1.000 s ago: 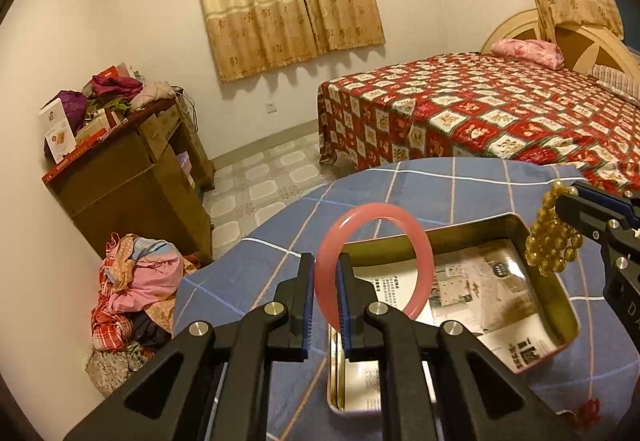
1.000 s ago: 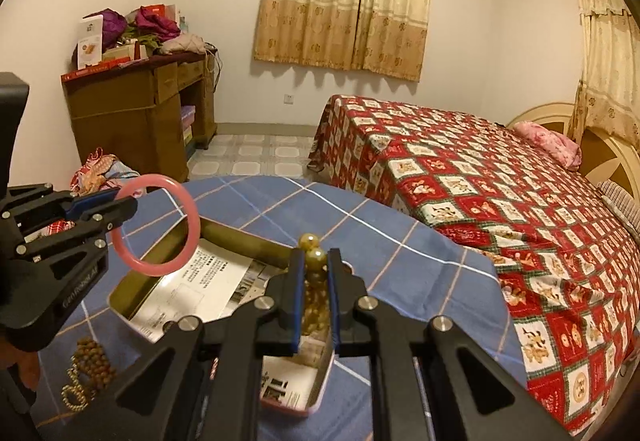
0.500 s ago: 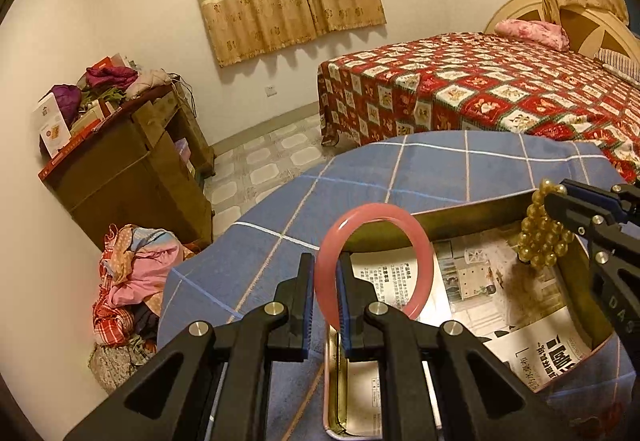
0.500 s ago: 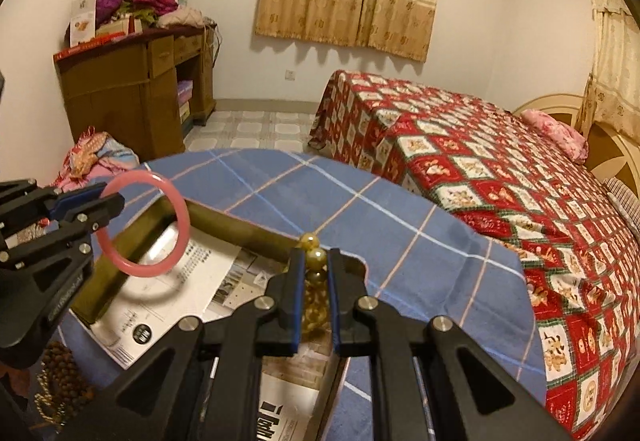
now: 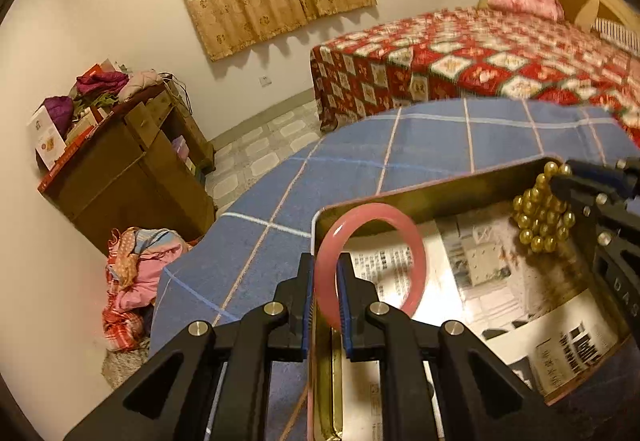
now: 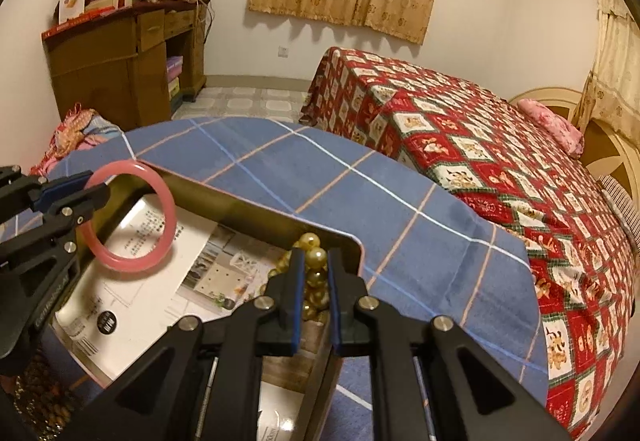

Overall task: Organize jewelry
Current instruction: 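Open both tools to drop the bangle and gold beads into the tin, then withdraw both tools from the tin toward the remaining jewelry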

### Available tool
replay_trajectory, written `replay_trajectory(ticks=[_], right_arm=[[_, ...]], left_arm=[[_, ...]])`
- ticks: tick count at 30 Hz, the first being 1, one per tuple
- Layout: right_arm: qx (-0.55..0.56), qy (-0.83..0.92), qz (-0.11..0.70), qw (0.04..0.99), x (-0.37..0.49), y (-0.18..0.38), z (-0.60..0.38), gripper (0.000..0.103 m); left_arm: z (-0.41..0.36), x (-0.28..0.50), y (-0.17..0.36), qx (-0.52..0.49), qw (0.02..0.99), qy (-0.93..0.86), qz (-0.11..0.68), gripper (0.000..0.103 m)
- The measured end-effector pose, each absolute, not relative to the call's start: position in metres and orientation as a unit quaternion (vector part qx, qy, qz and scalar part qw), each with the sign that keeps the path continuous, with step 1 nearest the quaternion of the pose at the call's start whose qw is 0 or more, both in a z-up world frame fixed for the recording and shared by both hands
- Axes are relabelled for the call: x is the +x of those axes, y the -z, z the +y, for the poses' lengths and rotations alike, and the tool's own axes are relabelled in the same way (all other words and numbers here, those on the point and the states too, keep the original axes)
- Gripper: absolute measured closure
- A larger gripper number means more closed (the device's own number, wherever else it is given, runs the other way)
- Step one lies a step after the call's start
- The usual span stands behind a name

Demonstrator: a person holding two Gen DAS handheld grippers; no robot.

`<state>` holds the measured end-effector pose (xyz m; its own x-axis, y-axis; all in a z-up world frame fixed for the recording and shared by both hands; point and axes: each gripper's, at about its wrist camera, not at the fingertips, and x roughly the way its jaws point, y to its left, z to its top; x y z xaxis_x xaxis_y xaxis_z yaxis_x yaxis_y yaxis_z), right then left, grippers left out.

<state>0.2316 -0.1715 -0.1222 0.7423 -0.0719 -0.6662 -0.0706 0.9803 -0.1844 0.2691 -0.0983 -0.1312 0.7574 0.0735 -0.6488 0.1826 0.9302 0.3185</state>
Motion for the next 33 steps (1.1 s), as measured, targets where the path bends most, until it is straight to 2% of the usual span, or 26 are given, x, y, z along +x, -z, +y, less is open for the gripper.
replay_trajectory(ticks=[1,2,3,4,6,7,15,24,33], right_arm=[[-0.097,0.000,0.357,0.929,0.231,0.122,-0.172,0.089],[-0.095,0.001,0.357,0.929,0.230,0.122,-0.172,0.086],[-0.093,0.001,0.358,0.929,0.229,0.121,-0.173,0.079],[-0.093,0.003,0.357,0.930,0.228,0.121,-0.174,0.075],[-0.094,0.012,0.352,0.931,0.225,0.120,-0.176,0.056],[-0.092,0.013,0.350,0.932,0.224,0.119,-0.178,0.053],[-0.065,0.037,0.357,0.931,0.208,0.114,-0.194,0.046],[-0.033,0.039,0.371,0.927,0.144,0.119,-0.209,0.042],[-0.005,0.037,0.379,0.925,0.076,0.138,-0.220,0.041]], left_arm=[[-0.097,0.269,0.131,0.186,0.919,0.024,0.347,0.075],[-0.096,0.268,0.130,0.186,0.919,0.021,0.346,0.049],[-0.095,0.267,0.128,0.184,0.922,0.018,0.340,0.030],[-0.092,0.265,0.125,0.183,0.927,0.015,0.328,0.027],[-0.087,0.261,0.120,0.186,0.929,0.014,0.319,0.026],[-0.084,0.260,0.118,0.187,0.929,0.013,0.319,0.027],[-0.047,0.241,0.113,0.172,0.929,-0.008,0.327,0.027],[-0.009,0.159,0.129,0.123,0.930,-0.013,0.346,0.027],[-0.012,0.101,0.145,0.109,0.929,0.004,0.354,0.027]])
